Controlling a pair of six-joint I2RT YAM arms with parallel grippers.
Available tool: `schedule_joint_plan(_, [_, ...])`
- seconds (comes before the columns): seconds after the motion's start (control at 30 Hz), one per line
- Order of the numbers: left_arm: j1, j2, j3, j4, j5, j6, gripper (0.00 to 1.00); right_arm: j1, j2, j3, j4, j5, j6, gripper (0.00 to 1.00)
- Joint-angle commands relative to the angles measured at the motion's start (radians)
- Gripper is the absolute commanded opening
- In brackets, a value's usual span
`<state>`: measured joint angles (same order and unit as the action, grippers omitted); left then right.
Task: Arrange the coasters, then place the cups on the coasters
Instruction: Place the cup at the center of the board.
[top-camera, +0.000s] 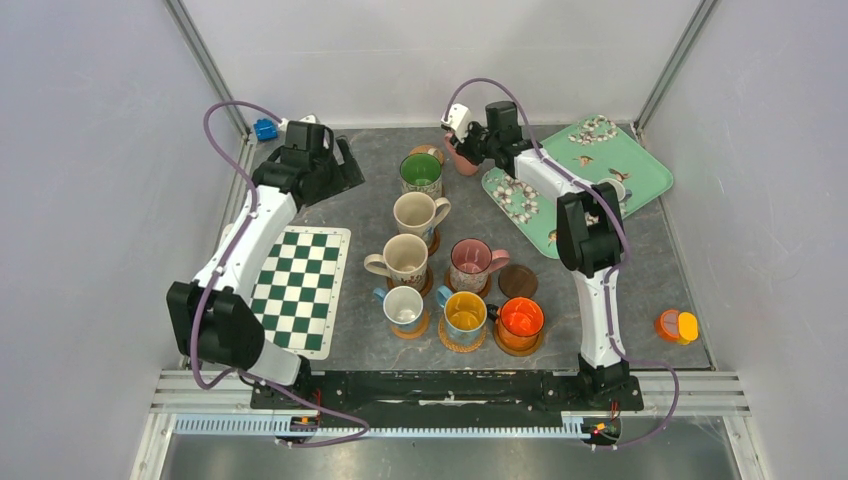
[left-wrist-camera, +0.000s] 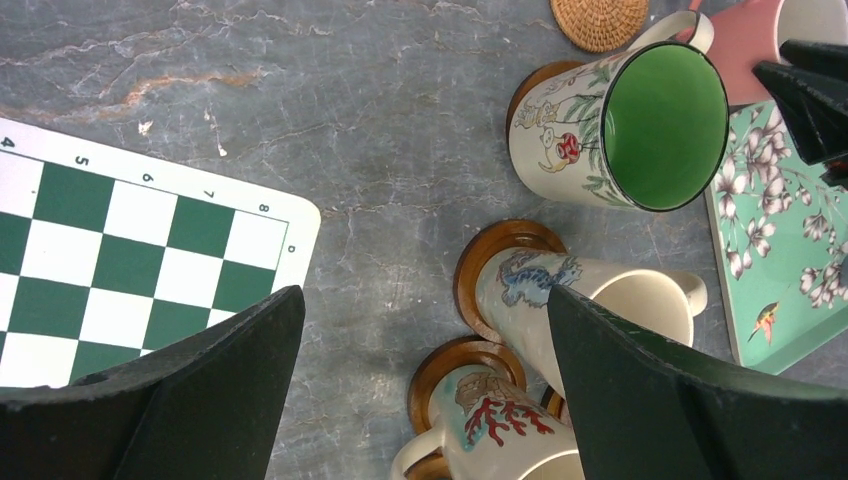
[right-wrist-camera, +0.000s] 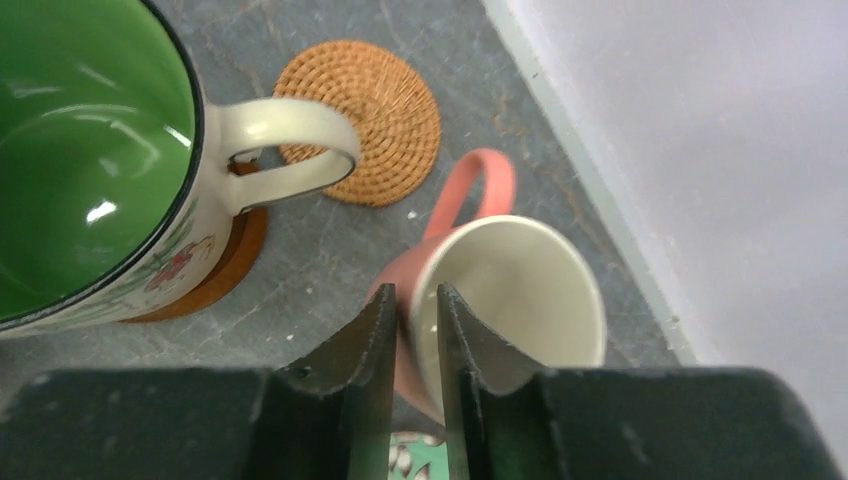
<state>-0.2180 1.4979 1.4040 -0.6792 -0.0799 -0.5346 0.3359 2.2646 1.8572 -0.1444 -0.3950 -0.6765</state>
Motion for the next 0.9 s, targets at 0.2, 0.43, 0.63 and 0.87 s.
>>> schedule_joint_plan(0.2, [0.003, -0.092, -0.004, -0.074, 0.004, 0.027, 0.98, 0.006, -0.104, 0.026, 0.244, 0.142, 0.204, 0.38])
schedule_joint_plan(0.43, [0.002, -0.137, -0.017, -0.116, -0.008, 0.042, 0.98, -0.008, -0.157, 0.086, 0.250, 0.468, 0.665, 0.44])
schedule_joint_plan(0.63, [0.002, -0.177, -0.045, -0.137, -0.017, 0.047, 0.98, -0.047, -0.160, 0.120, 0.067, 0.541, 0.980, 0.42])
schedule_joint_plan(0.87, [0.002, -0.249, -0.152, -0.139, 0.015, 0.022, 0.99, -0.108, -0.106, 0.128, -0.075, 0.365, 1.115, 0.48])
